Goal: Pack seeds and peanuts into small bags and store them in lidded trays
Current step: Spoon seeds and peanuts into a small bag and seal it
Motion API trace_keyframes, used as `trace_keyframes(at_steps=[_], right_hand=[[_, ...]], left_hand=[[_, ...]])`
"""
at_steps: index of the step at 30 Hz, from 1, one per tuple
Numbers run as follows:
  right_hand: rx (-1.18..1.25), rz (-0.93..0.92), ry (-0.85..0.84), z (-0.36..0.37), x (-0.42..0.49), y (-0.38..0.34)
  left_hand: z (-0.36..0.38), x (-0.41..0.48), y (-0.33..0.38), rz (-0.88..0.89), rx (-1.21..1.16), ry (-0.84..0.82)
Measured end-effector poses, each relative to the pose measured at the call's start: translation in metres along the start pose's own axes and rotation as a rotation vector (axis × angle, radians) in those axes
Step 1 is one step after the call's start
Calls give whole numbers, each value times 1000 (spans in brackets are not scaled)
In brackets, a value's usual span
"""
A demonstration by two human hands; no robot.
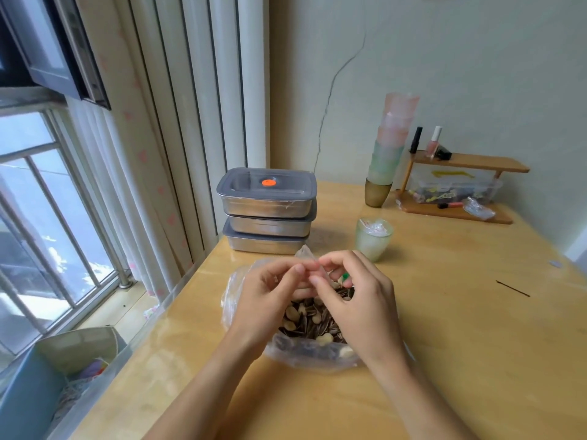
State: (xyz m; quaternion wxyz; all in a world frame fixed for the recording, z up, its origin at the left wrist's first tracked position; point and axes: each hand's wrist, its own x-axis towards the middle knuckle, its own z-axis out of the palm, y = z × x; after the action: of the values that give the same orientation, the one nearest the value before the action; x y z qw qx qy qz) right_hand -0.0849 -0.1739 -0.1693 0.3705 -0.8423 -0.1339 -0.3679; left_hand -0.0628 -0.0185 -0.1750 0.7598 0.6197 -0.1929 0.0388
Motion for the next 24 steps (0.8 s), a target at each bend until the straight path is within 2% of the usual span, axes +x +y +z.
trace_keyframes(at_steps=[5,10,19,24], right_hand=[[-29,11,21,2,-2,1],[-5,26,27,3,-3,-2],[34,44,3,5,-4,-5],[113,114,-50,3,-2,-3]], left_hand=[[-1,2,-2,52,127,50],[0,-1,2,90,155,61],[-6,2,-6,82,86,65],[-8,4,-4,84,82,32]])
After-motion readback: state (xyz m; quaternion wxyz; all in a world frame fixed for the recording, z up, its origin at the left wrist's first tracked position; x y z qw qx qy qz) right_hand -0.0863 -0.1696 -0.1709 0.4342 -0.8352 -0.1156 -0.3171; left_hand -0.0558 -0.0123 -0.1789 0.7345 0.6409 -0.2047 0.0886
